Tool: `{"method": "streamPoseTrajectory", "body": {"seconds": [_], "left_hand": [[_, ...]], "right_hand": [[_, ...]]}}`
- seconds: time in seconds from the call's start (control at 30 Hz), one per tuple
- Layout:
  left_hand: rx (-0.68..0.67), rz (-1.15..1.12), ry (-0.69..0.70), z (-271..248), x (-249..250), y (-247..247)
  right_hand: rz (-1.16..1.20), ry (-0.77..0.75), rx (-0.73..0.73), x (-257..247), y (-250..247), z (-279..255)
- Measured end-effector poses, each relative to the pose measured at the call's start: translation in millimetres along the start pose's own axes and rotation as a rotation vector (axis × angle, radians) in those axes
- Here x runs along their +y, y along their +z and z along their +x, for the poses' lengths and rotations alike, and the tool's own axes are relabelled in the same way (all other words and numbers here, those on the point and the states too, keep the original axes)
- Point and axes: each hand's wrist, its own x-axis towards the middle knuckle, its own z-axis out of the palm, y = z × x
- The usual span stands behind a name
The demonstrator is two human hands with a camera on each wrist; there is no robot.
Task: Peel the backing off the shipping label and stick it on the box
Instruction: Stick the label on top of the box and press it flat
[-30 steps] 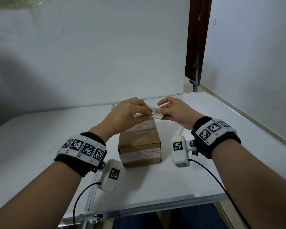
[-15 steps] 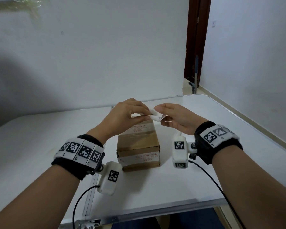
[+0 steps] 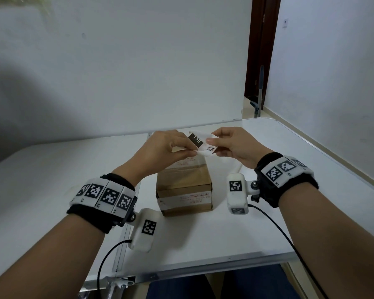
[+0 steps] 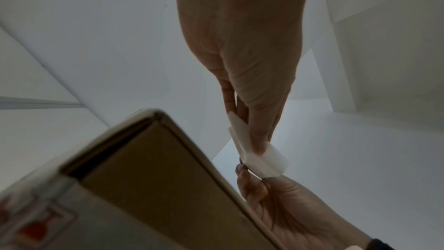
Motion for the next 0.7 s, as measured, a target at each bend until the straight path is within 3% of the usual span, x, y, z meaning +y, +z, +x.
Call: {"method": "streamPoseTrajectory", "body": {"seconds": [0.33, 0.7], "left_hand": [[-0.01, -0.009, -0.083, -4.8, -2.7, -4.9], [-0.015, 0.046, -0.052, -4.7, -1.1, -7.5]], "right_hand": [[0.275, 0.244, 0.042, 3.6, -5.1, -0.3], [0.258, 0.239, 0.003, -0.6, -7.3, 2.4]]}}
